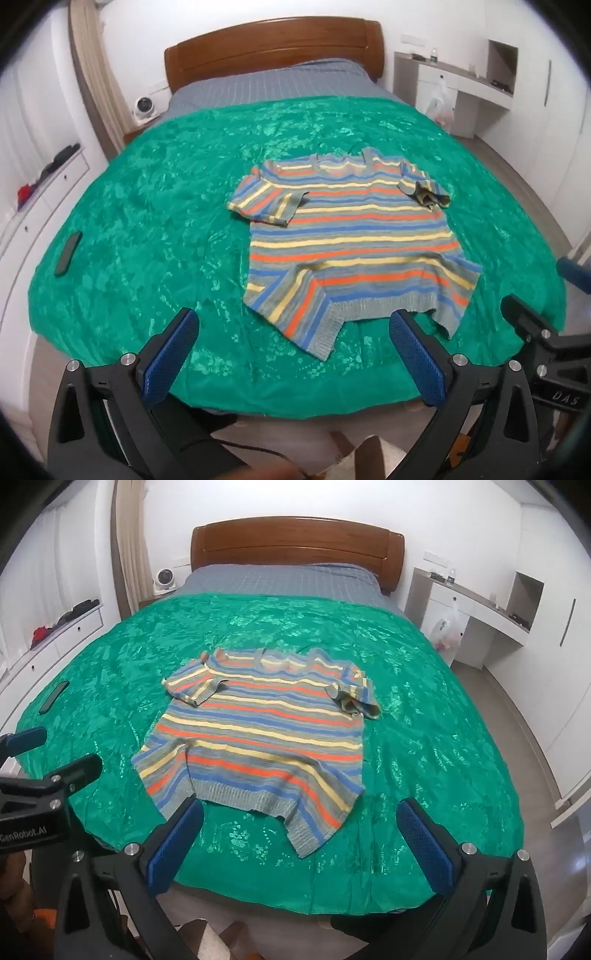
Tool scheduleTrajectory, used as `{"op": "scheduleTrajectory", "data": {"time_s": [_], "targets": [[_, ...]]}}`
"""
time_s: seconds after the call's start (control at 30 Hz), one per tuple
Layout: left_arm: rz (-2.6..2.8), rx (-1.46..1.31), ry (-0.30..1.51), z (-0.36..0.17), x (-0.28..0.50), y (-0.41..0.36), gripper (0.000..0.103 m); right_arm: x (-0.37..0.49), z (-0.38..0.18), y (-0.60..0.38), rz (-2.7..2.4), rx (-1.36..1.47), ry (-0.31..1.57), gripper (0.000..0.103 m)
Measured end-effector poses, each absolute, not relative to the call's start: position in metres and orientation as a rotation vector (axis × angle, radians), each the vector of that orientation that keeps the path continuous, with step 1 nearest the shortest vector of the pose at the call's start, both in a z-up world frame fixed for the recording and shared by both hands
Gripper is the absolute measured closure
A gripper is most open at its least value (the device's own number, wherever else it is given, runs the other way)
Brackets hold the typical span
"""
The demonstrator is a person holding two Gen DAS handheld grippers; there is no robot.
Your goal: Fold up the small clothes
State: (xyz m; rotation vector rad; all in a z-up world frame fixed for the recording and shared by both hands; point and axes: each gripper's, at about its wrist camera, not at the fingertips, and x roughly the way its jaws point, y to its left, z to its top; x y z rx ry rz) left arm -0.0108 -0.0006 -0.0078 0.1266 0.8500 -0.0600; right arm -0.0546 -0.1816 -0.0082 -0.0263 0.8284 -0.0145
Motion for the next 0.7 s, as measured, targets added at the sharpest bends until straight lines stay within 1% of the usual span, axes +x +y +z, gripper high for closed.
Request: {"op": "scheduleTrajectory", "data": {"time_s": [0.1,0.4,0.7], "targets": [[-0.072,0.116,0.85,-0.009,-0.004,-0.001,0.0,-0.05,-0.007,-0.188,-0.006,0.011,0.812,0.0],[-0.056,0.09,0.876,-0.024,0.002,-0.004,0.0,-0.037,-0.015,-0.193,-0.082,-0.026,0.896,0.0],[-0.034,0.08,0.89,-0.031,0.009,0.001,0.0,-0.031,-0.023,-0.197,-0.145,-0.044,0.921,0.0]]}}
